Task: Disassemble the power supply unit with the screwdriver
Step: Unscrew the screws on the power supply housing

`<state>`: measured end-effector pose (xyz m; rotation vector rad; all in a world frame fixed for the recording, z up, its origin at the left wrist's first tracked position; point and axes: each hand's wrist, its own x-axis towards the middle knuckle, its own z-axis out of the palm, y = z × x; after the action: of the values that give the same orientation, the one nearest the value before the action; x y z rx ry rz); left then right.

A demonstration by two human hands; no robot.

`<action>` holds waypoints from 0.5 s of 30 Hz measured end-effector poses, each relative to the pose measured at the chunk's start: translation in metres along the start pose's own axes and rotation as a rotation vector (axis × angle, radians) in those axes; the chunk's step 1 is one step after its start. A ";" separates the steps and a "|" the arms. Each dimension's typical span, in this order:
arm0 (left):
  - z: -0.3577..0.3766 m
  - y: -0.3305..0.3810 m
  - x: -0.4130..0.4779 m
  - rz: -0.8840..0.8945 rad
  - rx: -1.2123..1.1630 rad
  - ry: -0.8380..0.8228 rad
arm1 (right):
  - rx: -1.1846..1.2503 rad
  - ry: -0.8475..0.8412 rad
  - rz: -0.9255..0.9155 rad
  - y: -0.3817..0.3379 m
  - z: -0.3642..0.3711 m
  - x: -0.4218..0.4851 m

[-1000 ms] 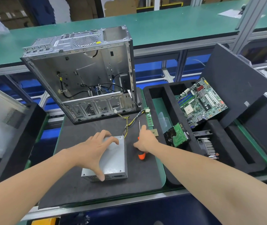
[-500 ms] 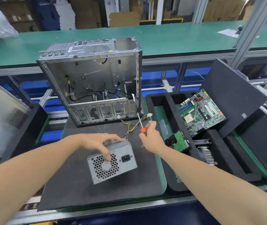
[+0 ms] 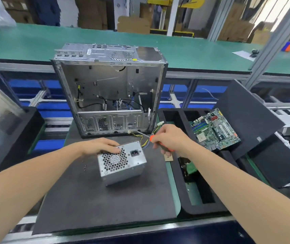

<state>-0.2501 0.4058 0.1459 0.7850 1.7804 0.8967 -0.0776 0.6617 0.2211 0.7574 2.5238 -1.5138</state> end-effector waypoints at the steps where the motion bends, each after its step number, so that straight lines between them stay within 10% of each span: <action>1: 0.003 -0.001 -0.002 0.014 -0.028 0.025 | -0.023 -0.046 -0.022 -0.011 0.000 -0.001; 15: 0.018 -0.045 -0.067 0.205 -0.380 0.626 | -0.403 -0.051 -0.521 -0.123 0.038 -0.016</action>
<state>-0.2158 0.3317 0.1342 0.4656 1.9750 1.6997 -0.1265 0.5768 0.3056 0.0026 2.9868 -1.0291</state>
